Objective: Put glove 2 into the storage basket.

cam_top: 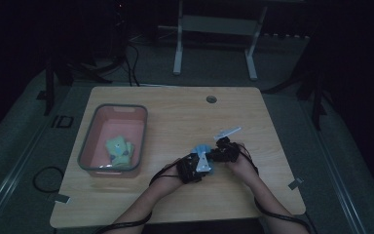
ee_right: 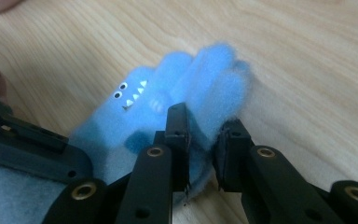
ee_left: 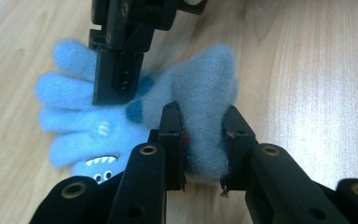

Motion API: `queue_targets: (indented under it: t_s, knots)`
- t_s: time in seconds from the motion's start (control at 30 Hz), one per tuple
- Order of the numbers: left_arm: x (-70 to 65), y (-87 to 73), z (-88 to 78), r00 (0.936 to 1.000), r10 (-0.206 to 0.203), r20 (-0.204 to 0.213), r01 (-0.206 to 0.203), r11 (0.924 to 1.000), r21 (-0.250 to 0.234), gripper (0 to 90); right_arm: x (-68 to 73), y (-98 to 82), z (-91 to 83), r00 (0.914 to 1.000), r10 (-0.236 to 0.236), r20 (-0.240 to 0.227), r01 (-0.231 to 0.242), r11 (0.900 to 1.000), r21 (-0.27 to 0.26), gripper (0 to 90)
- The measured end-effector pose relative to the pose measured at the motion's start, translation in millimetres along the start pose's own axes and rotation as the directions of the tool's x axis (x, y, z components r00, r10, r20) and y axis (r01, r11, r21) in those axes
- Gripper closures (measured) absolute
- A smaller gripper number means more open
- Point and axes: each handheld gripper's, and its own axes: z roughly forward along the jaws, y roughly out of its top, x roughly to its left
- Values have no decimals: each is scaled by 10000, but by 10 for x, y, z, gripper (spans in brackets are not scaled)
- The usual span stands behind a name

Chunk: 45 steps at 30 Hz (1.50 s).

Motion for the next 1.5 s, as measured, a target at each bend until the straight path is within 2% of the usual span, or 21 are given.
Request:
queue_targets:
  t_s: [0.17,0.27,0.3,0.53,0.67,0.7,0.73,0.9,1.17,1.2,1.3,1.5]
  knots:
    - [44,15,-82,9999,-119,100,119,9999,9,752,34,59,-33,10000,50,-80,-51,9999,-114,779]
    - [50,29,-123,9999,-101,117,101,9999,28,752,67,102,-61,9999,-31,-111,29,9998,-176,780]
    - [60,52,-186,9999,34,95,-35,9999,102,752,67,102,-61,9999,-31,-111,29,9998,-176,780]
    - [87,153,-429,9991,364,-225,-360,9992,197,751,184,305,-225,9993,-279,-228,265,9977,-622,780]
    - [106,166,-487,9986,418,-312,-412,9989,210,751,228,390,-261,9989,-444,-179,429,9963,-742,780]
    - [123,166,-544,9982,443,-406,-435,9989,197,751,228,390,-261,9989,-444,-179,429,9963,-742,780]
    - [131,161,-585,9976,439,-527,-430,9989,189,751,281,472,-287,9977,-666,-107,654,9940,-878,782]
    - [148,144,-706,9970,403,-661,-387,9989,248,751,368,587,-295,9960,-891,-88,879,9919,-911,782]
    - [251,138,-960,9945,431,-956,-389,9982,458,751,485,816,-294,9944,-1036,-233,1005,9892,-1064,783]
    - [278,136,-1022,9933,476,-1049,-425,9978,506,751,525,887,-295,9929,-1176,-199,1148,9874,-1090,783]
    - [303,126,-1075,9928,474,-1097,-416,9976,549,751,560,951,-289,9917,-1273,-200,1243,9861,-1098,782]
    - [360,73,-1250,9908,423,-1289,-346,9975,620,751,644,1115,-241,9894,-1375,-458,1314,9845,-1159,782]
